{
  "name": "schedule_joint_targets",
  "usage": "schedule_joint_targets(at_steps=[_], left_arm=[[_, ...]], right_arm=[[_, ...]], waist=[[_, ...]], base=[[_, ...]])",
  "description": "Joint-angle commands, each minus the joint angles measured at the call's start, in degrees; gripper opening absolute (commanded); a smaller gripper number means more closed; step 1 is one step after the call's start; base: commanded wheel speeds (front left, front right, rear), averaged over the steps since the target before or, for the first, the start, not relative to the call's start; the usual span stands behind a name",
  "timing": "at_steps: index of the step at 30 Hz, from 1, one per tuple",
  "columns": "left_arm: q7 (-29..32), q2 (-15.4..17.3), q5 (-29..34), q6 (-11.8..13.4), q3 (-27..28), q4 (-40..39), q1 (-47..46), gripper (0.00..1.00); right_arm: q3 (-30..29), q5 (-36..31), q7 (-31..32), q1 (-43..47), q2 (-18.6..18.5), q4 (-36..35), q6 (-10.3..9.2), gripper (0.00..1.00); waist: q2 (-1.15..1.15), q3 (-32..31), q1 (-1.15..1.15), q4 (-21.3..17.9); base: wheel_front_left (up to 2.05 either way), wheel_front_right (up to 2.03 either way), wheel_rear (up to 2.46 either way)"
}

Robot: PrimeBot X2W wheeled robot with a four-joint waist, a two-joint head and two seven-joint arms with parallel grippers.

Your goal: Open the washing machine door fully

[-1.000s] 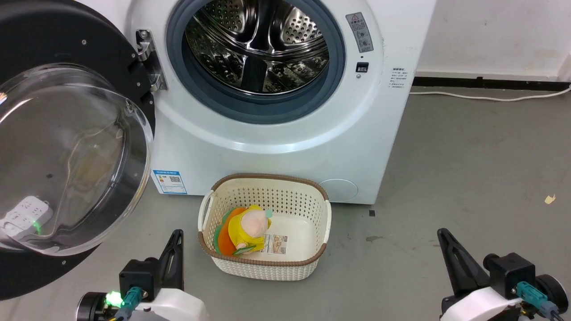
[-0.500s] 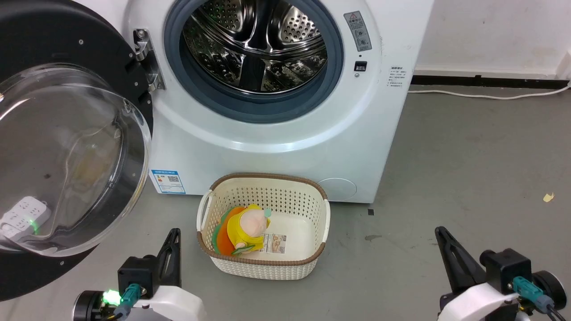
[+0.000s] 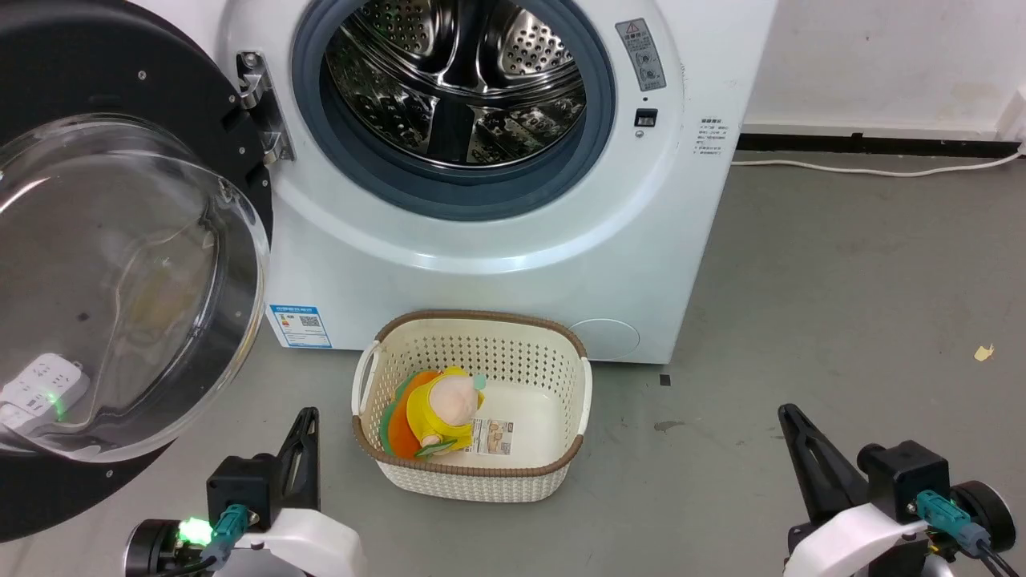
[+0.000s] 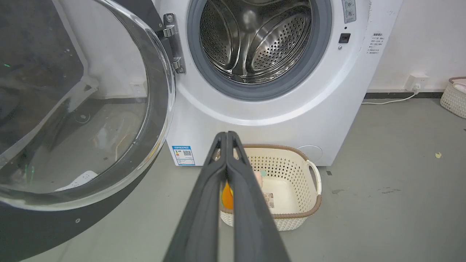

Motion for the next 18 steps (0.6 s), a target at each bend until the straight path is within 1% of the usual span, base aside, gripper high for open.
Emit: schedule_joint_targets(at_steps=[1, 18], left_arm=[[0.0, 0.0, 0.5, -0.2, 0.1, -0.3, -0.9, 0.0], [0.0, 0.0, 0.5, -0.2, 0.1, -0.3, -0.9, 0.0]], right_arm=[[0.0, -0.4, 0.0, -0.7, 0.3, -0.3, 0.05, 0.0], [0.0, -0.4, 0.0, -0.7, 0.3, -0.3, 0.05, 0.0]], waist=[[0.0, 0.0, 0.0, 0.0], [0.0, 0.0, 0.0, 0.0]], base=[[0.0, 0.0, 0.0], [0.0, 0.0, 0.0]])
